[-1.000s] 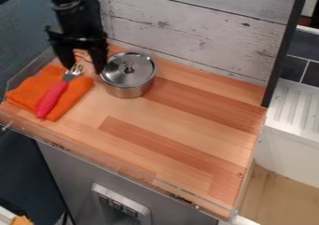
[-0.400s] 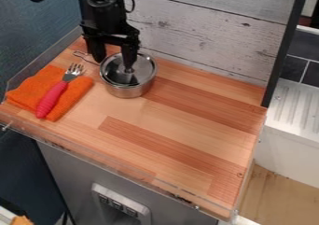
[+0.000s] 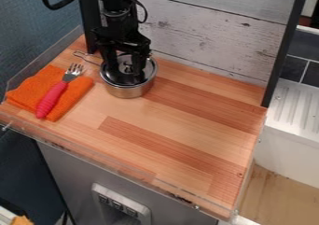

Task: Open the silver pot

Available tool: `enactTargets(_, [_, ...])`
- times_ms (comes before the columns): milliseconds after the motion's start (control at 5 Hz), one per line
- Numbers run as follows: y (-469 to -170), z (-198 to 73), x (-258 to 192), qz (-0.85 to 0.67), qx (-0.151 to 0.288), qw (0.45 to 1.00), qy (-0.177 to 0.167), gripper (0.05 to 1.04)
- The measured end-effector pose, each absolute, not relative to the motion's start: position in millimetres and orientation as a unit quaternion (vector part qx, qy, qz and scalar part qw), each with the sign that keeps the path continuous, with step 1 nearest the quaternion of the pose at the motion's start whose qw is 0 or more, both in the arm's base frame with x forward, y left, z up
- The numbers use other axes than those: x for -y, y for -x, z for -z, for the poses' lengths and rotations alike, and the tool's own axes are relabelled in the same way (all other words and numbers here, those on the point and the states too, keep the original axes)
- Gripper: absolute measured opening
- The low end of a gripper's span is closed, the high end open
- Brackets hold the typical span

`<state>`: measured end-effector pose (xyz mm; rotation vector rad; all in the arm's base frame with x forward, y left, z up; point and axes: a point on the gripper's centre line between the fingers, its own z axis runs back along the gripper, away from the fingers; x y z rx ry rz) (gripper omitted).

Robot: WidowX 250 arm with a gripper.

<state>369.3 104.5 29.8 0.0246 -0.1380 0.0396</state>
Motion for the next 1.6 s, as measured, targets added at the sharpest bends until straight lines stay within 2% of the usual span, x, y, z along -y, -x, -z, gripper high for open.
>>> enactTargets(400, [-374, -31, -99, -0.012, 0.078, 0.997, -0.018, 0.373])
enactTargets(600, [-373, -32, -99, -0.01, 0.073, 0.997, -0.018, 0.285])
enactTargets(800, [-373, -33, -95, -0.005, 0.066, 0.998, -0.006, 0.285])
enactTargets(1200, [-378, -56, -43, 0.091, 0.068, 0.993, 0.018, 0.285])
enactTargets(1600, [-380, -59, -44, 0.087, 0.068, 0.994, 0.013, 0.285])
